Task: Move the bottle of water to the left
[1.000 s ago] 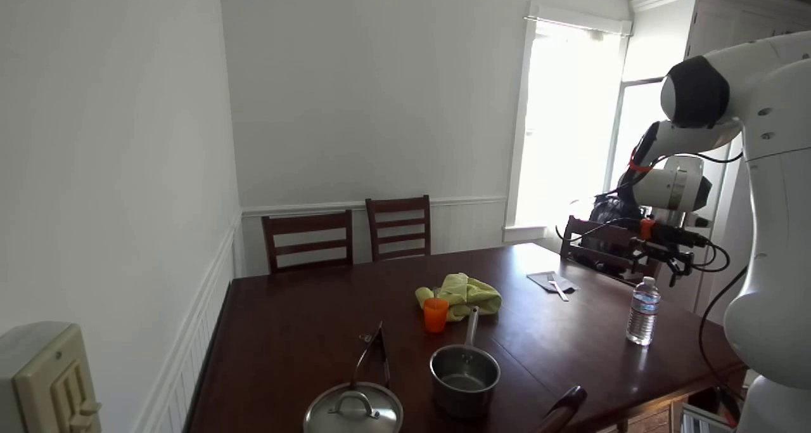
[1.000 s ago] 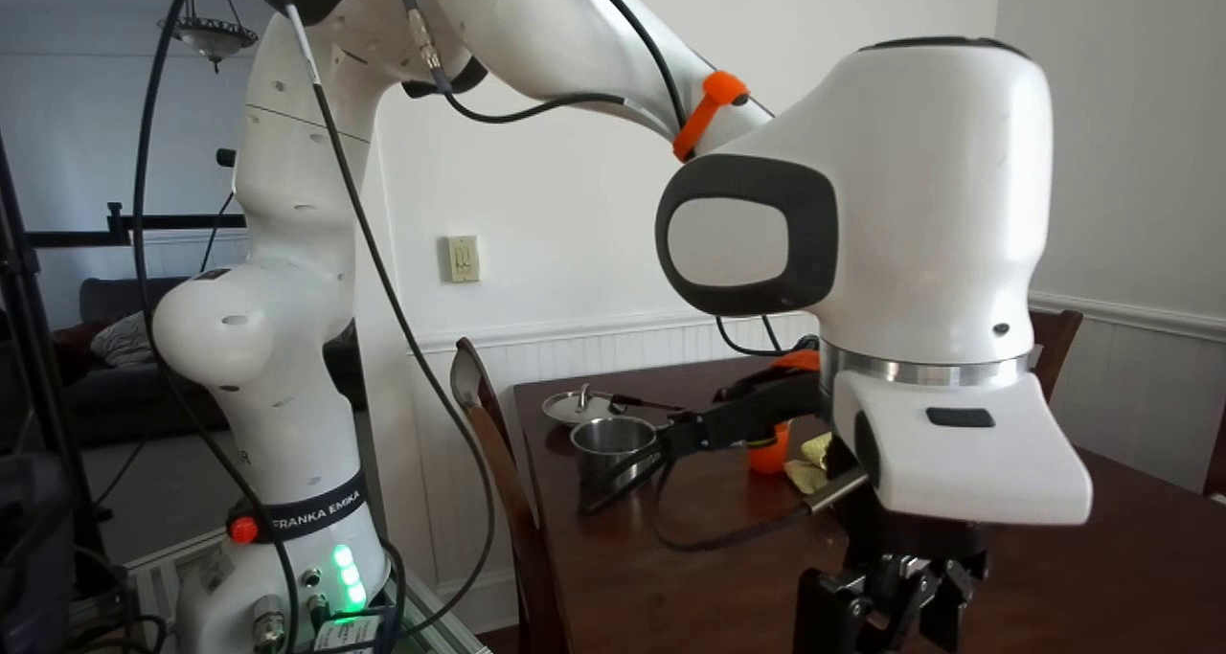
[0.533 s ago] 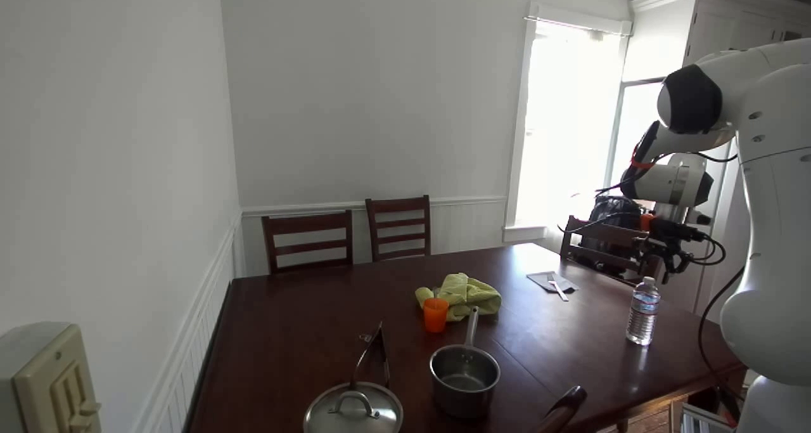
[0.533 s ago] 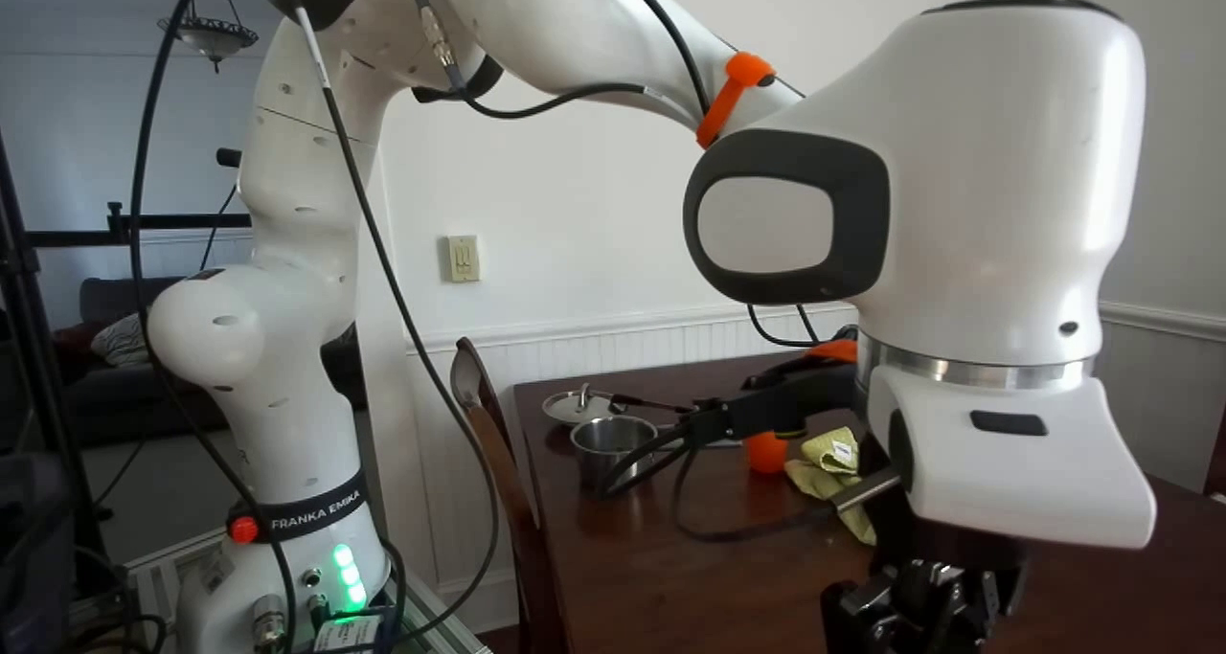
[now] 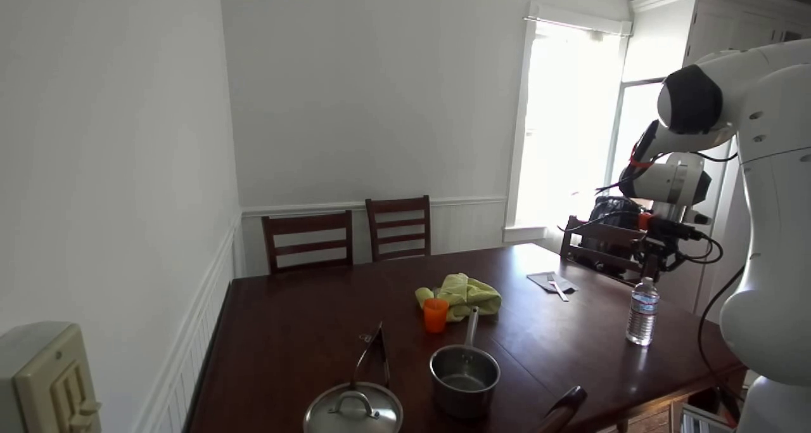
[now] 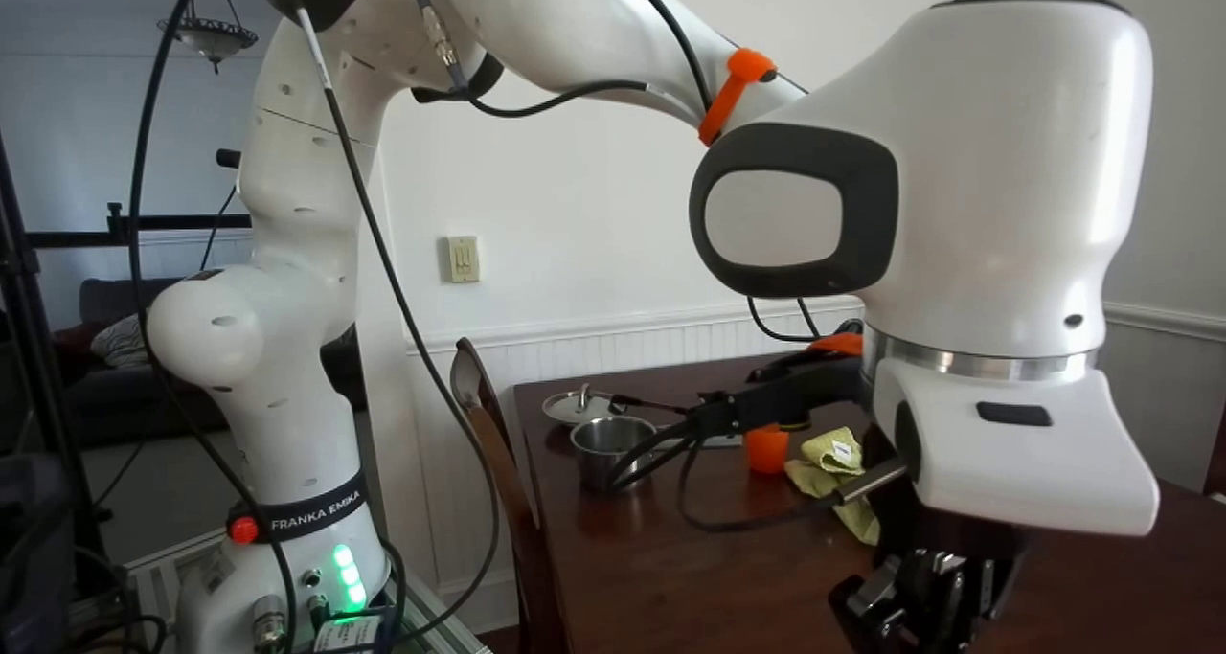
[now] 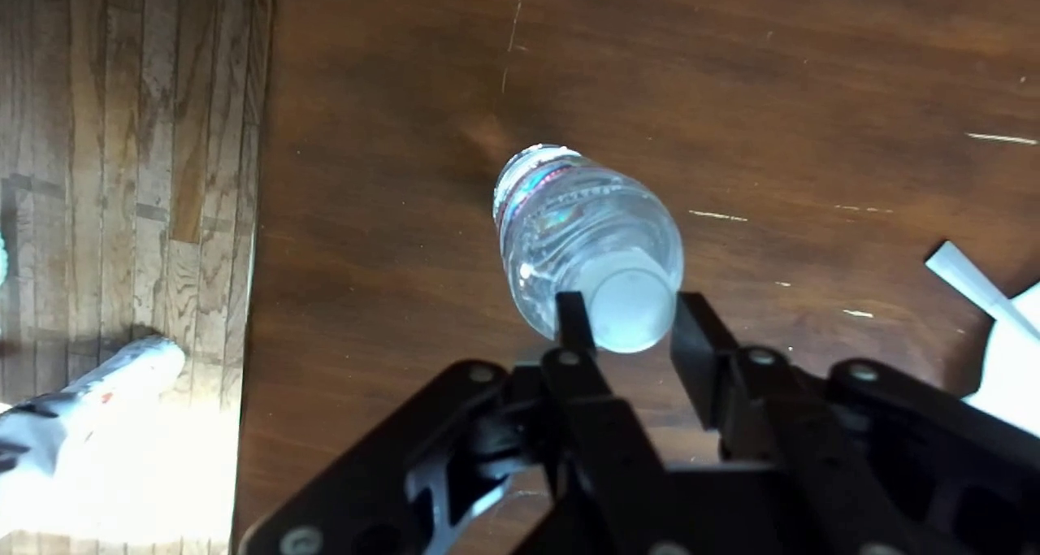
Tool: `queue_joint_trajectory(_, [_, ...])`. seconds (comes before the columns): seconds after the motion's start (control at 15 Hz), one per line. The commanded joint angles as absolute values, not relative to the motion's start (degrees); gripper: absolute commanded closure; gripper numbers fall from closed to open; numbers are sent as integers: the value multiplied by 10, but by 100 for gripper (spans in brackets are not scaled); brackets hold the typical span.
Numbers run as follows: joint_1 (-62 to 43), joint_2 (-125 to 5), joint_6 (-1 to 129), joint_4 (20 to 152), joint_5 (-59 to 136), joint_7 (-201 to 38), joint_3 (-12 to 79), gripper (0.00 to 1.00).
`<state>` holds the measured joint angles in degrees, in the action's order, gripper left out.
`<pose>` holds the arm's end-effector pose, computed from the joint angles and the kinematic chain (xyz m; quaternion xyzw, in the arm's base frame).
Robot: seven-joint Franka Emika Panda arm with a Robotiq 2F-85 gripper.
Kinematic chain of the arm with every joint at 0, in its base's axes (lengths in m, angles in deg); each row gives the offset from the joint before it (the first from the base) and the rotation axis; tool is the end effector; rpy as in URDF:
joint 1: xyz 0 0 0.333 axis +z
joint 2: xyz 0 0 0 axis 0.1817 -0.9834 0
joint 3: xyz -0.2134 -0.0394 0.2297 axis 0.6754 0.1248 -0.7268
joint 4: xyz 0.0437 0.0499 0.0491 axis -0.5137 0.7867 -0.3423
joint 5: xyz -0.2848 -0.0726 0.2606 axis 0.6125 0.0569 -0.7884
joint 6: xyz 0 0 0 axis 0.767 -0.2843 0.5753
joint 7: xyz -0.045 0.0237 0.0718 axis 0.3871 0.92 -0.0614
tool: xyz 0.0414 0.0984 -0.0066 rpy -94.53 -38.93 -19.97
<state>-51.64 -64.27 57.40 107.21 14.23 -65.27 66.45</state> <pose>0.1530 -0.5806 0.3117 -0.5703 0.8205 -0.0056 0.0388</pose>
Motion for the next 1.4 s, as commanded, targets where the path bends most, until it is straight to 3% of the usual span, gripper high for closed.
queue_joint_trajectory(0.0, [-527,-652,562,1061,149,-640,651,40])
queue_joint_trajectory(0.27, [-527,-652,563,1063,151,-639,647,14])
queue_joint_trajectory(0.33, [-527,-653,563,1063,153,-639,647,19])
queue_joint_trajectory(0.47, [-527,-655,564,1063,154,-638,647,44])
queue_joint_trajectory(0.6, [-527,-658,564,1062,154,-637,647,51])
queue_joint_trajectory(1.0, [-525,-655,568,1064,163,-635,651,93])
queue_joint_trajectory(1.33, [-503,-542,562,1129,196,-728,643,92])
